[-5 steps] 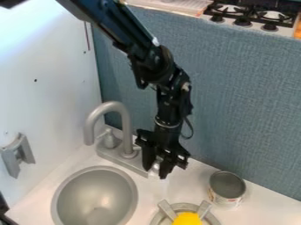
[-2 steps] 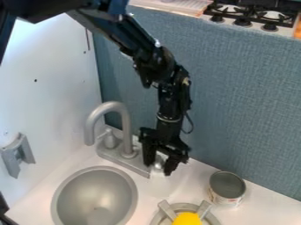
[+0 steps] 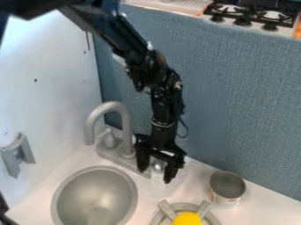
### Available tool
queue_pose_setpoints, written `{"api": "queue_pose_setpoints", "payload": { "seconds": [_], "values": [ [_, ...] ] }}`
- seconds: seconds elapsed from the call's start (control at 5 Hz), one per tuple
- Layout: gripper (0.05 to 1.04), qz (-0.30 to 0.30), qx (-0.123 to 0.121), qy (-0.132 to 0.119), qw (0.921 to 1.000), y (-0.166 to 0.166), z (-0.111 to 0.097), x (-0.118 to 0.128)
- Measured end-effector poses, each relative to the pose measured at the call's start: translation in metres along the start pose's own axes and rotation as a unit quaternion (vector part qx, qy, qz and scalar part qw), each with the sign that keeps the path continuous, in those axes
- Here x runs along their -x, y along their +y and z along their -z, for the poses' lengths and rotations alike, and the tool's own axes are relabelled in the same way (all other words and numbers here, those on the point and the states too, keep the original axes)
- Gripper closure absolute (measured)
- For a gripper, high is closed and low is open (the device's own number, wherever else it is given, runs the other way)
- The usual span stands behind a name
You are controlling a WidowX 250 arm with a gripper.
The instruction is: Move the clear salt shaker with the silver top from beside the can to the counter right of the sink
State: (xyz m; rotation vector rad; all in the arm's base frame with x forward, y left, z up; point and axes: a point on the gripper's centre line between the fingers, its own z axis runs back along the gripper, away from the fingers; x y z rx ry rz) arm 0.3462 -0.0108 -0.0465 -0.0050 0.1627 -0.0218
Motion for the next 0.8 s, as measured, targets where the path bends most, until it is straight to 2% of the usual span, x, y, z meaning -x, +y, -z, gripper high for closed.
{"api": "queue_pose_setpoints", "payload": {
  "seconds": [0.2, 0.4, 0.6, 0.8],
  "values": [
    [0.083, 0.005, 0.003, -0.015, 0.9999, -0.009, -0.031, 0.011],
    [0.083, 0.049, -0.035, 0.000, 0.9982, -0.056, -0.050, 0.038],
    [0.083, 0.108, -0.042, -0.011, 0.9932, -0.109, -0.058, 0.062],
    [0.083, 0.152, -0.009, -0.022, 0.9882, -0.145, -0.054, 0.070]
  ]
}}
